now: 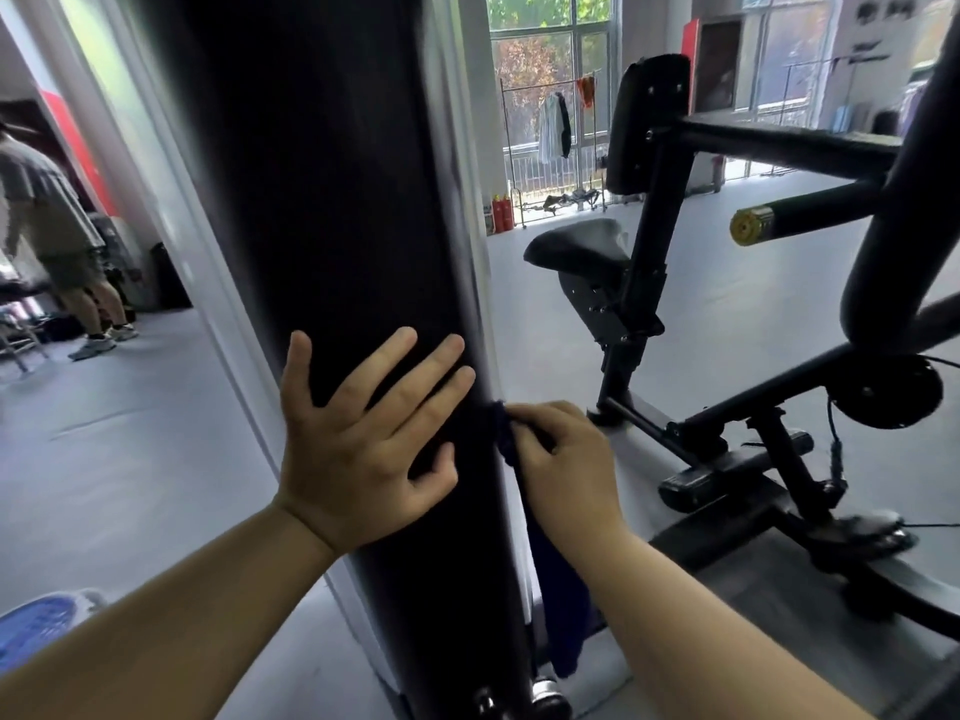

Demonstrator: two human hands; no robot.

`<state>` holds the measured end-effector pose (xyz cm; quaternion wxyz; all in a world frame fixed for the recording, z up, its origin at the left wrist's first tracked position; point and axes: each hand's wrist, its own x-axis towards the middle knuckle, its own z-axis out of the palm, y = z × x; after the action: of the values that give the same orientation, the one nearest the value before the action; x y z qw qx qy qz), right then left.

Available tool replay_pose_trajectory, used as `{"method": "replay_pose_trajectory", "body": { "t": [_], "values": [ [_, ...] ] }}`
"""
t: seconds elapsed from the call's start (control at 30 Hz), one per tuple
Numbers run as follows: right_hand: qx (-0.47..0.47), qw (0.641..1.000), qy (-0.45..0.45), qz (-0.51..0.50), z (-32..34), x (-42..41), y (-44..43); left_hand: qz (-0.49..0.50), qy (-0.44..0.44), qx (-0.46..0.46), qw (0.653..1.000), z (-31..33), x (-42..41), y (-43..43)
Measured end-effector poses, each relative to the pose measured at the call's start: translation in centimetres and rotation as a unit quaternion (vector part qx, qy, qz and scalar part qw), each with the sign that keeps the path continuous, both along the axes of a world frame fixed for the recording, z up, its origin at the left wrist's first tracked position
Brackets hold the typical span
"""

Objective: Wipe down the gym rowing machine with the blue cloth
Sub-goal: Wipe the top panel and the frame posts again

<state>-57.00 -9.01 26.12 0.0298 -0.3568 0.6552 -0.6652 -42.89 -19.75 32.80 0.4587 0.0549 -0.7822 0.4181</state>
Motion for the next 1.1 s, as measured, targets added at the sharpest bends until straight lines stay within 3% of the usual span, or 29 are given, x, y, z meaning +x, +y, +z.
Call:
{"method": "replay_pose_trajectory", "body": {
  "t": [0.1, 0.23, 0.4, 0.6, 0.73, 0.83, 1.0, 1.1],
  "values": [
    [-0.017, 1.000, -0.010, 0.006, -0.4, 0.5, -0.2, 0.007, -0.050, -0.005, 0.999, -3.0, 0.5, -0.4],
    [0.073, 0.996, -0.042, 0.027, -6.8, 0.6, 0.6, 0.023, -0.167, -0.048, 0.985, -9.9, 1.9, -1.0],
    [0.155, 0.983, -0.081, 0.063, -12.9, 0.0, 1.2, 0.001, -0.109, -0.028, 0.994, -12.7, 1.4, -1.8],
    [0.031, 0.997, -0.065, 0.014, -13.8, 0.5, 0.3, 0.006, -0.136, -0.005, 0.991, -18.4, 2.4, -1.6],
    [0.157, 0.978, -0.131, 0.036, -19.6, 0.6, 0.5, -0.016, -0.081, 0.038, 0.996, -19.3, 1.8, -0.9],
    [0.257, 0.957, -0.126, 0.048, -21.3, -0.3, 0.4, -0.004, -0.071, 0.081, 0.994, -20.8, 1.4, 0.3],
    [0.167, 0.979, -0.112, 0.034, -20.3, -0.9, 0.4, 0.040, -0.104, 0.106, 0.988, -25.1, 1.5, 1.2],
    [0.253, 0.963, -0.080, 0.045, -21.8, -0.8, 0.2, 0.065, -0.160, 0.119, 0.978, -28.3, 2.0, 1.8]
  ]
}}
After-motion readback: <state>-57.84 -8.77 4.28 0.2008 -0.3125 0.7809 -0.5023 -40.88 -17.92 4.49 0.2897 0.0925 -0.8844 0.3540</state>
